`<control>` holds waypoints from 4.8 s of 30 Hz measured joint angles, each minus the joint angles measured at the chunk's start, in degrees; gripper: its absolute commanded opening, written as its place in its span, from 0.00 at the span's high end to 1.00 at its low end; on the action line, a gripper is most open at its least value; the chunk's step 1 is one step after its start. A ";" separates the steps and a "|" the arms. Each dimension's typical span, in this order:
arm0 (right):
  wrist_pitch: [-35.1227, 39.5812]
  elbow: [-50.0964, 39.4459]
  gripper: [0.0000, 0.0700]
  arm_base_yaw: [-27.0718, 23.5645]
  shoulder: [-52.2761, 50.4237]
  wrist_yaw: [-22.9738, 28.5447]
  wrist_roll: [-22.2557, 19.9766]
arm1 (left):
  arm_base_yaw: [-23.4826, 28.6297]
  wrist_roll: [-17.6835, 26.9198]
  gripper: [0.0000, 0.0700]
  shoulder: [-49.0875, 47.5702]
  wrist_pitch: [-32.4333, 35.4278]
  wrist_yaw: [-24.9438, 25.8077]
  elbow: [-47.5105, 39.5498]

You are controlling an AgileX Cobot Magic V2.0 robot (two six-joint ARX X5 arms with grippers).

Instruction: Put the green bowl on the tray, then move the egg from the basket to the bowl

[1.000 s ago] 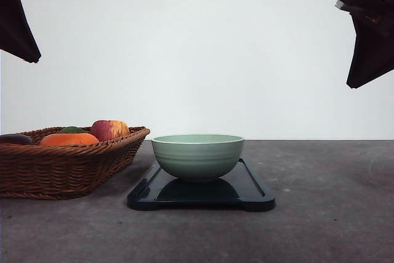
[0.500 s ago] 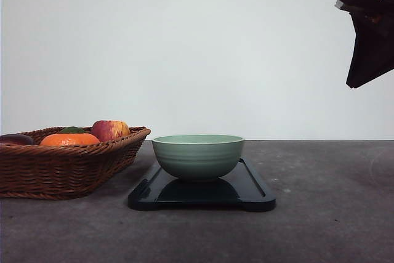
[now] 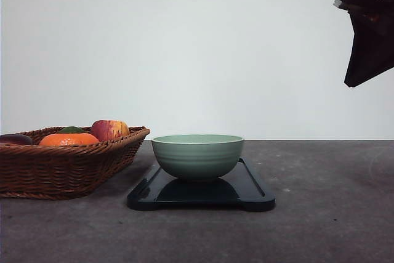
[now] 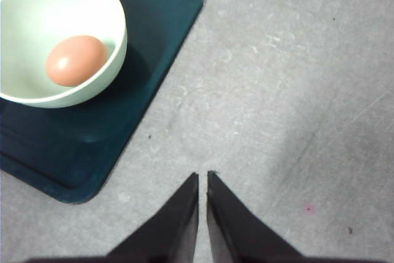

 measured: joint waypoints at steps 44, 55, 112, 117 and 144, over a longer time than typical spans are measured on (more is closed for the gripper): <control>25.38 -44.96 0.98 -12.55 -60.92 5.88 -6.01 | 0.00 0.00 1.00 -0.04 0.00 0.00 0.00; 25.43 -44.96 0.98 -12.55 -60.92 5.90 -5.99 | 0.00 0.00 1.00 -0.04 0.00 0.00 0.00; 25.47 -44.96 0.98 -12.56 -60.92 5.90 -5.99 | 0.00 0.00 1.00 -0.04 0.00 0.00 0.00; 25.47 -44.96 0.98 -12.56 -60.92 5.90 -6.01 | 0.00 0.00 1.00 -0.04 0.00 0.00 0.00; 25.47 -44.96 0.98 -12.55 -60.92 5.89 -6.01 | 0.00 0.00 1.00 -0.04 0.00 0.00 0.00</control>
